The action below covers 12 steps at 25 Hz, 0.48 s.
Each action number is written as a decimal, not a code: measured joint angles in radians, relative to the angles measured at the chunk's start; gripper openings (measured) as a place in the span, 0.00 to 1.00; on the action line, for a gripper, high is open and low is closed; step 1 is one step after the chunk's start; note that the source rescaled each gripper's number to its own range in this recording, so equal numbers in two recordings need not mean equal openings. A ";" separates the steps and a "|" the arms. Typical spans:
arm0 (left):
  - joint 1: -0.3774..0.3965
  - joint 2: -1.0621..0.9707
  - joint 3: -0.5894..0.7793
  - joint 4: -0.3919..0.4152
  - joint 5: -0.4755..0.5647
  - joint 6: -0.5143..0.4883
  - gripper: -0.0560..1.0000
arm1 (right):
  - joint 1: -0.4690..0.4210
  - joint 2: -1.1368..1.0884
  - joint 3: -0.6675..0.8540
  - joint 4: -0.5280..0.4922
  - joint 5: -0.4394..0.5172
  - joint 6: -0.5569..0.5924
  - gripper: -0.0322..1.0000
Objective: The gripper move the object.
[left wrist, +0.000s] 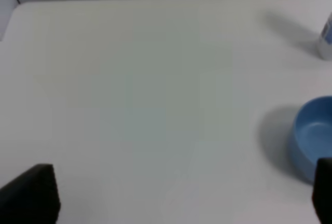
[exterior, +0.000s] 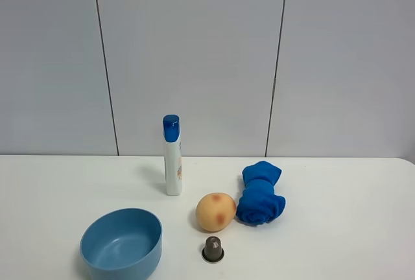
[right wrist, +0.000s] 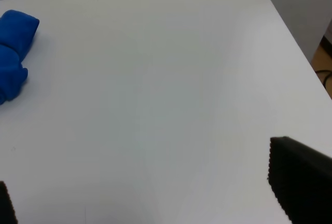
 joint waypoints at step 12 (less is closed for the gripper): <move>0.000 -0.142 0.114 0.003 -0.010 -0.171 1.00 | 0.000 0.000 0.000 0.000 0.000 0.000 1.00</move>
